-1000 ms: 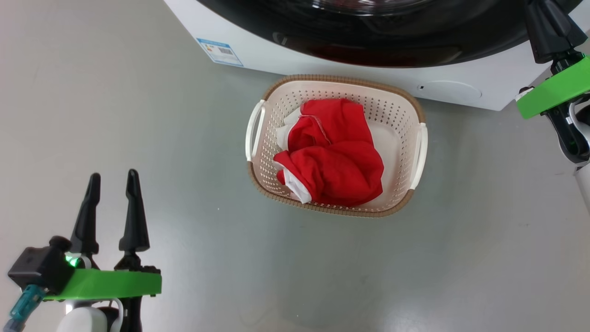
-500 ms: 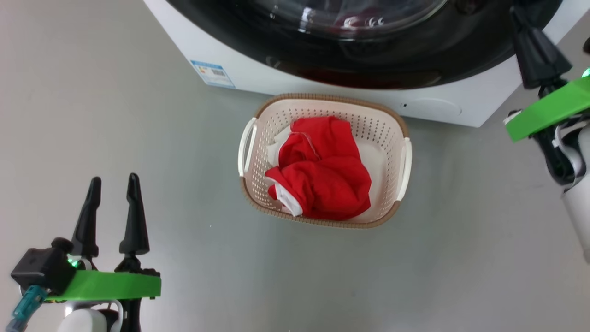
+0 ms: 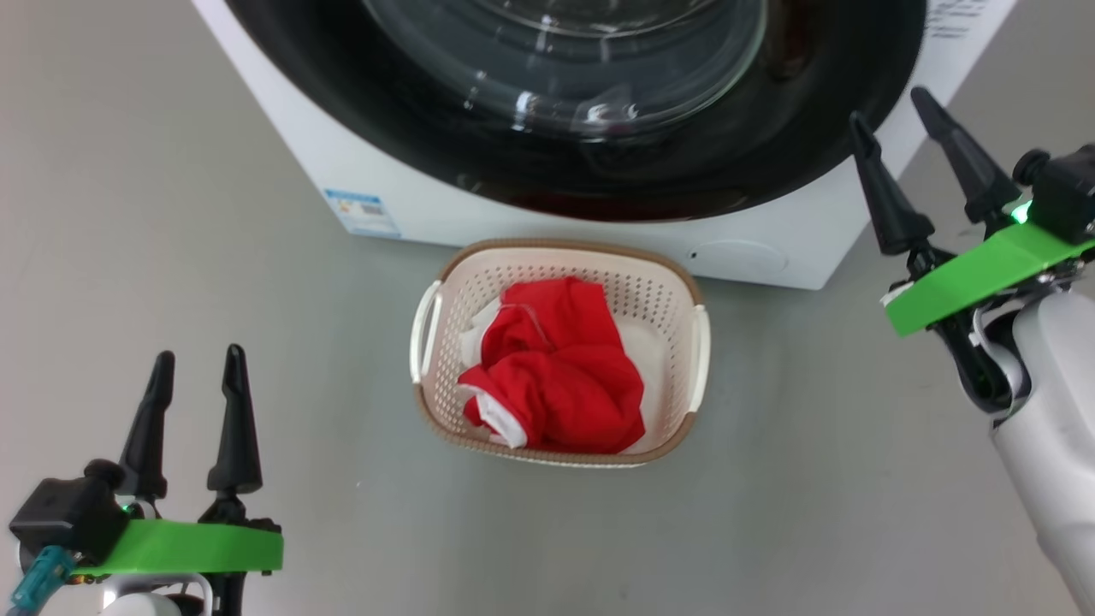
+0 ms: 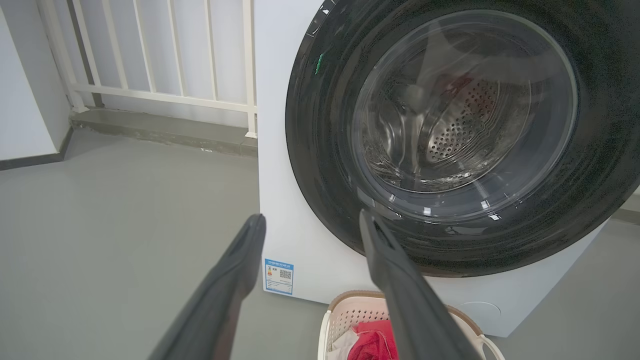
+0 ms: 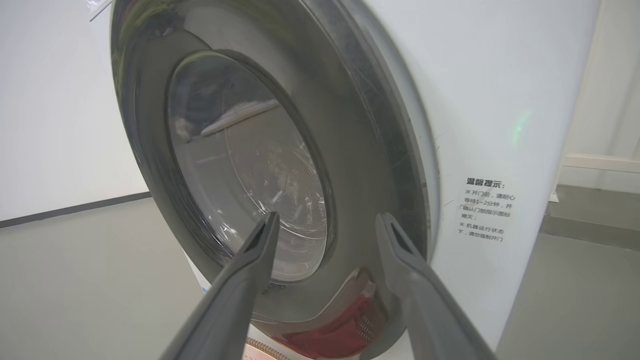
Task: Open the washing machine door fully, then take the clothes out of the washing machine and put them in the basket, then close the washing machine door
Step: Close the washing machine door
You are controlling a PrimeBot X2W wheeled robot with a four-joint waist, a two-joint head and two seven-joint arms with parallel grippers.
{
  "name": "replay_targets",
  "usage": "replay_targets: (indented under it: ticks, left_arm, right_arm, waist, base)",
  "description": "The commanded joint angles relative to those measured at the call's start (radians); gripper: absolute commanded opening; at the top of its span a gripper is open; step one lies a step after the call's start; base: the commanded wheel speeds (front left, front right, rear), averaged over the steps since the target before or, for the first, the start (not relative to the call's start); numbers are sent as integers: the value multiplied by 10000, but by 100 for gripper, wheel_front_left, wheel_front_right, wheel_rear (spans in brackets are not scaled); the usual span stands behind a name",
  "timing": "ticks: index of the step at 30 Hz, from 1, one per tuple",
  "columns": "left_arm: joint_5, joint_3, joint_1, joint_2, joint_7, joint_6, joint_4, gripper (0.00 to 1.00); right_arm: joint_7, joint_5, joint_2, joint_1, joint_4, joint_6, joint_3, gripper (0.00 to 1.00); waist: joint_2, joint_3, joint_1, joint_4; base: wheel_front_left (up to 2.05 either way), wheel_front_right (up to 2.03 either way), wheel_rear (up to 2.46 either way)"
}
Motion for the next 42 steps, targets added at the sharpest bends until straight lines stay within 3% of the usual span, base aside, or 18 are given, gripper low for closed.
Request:
replay_targets:
  ticks: [1, 25, 42]
  left_arm:
    - [106, 359, -42, 357, -5, -11, -253, 100]
    - [-408, 459, 686, 558, 286, 130, -696, 100]
    - [-710, 394, 1109, 695, 413, 174, -843, 100]
  right_arm:
    - [-46, 63, 43, 337, -365, -27, 142, 100]
    - [-46, -261, 1015, 2648, -1701, -27, 126, 100]
    - [-46, -541, 1619, 4124, -2096, -27, -573, 100]
  waist:
    - [0, -436, 0, -405]
    - [0, -1714, 0, -2076]
    - [0, -2018, 0, -2521]
  base:
    - [0, 0, 0]
    - [0, 0, 0]
    - [0, 0, 0]
